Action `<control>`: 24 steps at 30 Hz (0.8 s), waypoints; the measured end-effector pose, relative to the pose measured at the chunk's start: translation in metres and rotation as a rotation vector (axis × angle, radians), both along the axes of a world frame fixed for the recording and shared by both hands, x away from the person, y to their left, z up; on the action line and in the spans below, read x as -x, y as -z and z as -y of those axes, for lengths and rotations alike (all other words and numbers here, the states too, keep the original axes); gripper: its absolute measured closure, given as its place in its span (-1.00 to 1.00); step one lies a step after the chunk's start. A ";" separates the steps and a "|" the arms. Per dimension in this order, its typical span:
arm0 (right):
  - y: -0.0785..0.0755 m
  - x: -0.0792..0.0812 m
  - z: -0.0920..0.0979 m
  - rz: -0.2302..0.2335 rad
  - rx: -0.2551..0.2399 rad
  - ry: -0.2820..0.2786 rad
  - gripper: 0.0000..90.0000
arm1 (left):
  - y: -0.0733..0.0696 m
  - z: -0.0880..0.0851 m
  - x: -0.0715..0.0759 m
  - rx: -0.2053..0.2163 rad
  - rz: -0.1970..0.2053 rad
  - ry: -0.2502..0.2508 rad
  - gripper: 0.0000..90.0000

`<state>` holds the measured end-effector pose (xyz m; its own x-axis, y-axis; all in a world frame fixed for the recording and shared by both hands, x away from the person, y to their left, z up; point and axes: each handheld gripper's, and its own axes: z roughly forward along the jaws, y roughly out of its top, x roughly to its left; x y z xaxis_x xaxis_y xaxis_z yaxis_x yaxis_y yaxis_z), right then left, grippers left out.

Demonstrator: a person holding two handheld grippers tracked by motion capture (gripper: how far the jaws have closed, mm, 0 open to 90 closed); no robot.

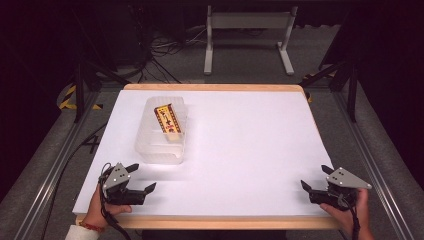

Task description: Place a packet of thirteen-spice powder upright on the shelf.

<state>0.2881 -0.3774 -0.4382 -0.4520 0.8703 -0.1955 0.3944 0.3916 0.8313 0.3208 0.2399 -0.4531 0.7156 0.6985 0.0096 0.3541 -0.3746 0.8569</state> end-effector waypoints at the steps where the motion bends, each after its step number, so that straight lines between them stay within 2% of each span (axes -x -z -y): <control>1: 0.001 0.001 0.004 0.003 -0.021 0.011 -0.71 | 0.000 -0.001 0.000 -0.002 0.003 0.004 -0.78; 4: 0.000 0.002 0.007 0.012 -0.033 0.020 -0.71 | 0.000 -0.002 0.001 0.000 -0.001 -0.004 -0.78; 7: -0.002 0.002 0.009 0.036 -0.079 0.023 -0.71 | -0.001 -0.002 0.001 0.001 0.004 -0.008 -0.78; 17: -0.005 0.008 0.009 0.067 -0.067 0.056 -0.72 | -0.001 0.002 -0.001 0.000 0.007 0.017 -0.78; 24: -0.004 0.007 0.007 0.060 -0.066 0.050 -0.72 | -0.001 0.003 -0.002 0.000 -0.001 0.013 -0.78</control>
<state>0.2806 -0.3844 -0.4339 -0.3966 0.9035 -0.1628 0.3609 0.3165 0.8773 0.3230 0.2370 -0.4524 0.7249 0.6888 0.0086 0.3502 -0.3792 0.8565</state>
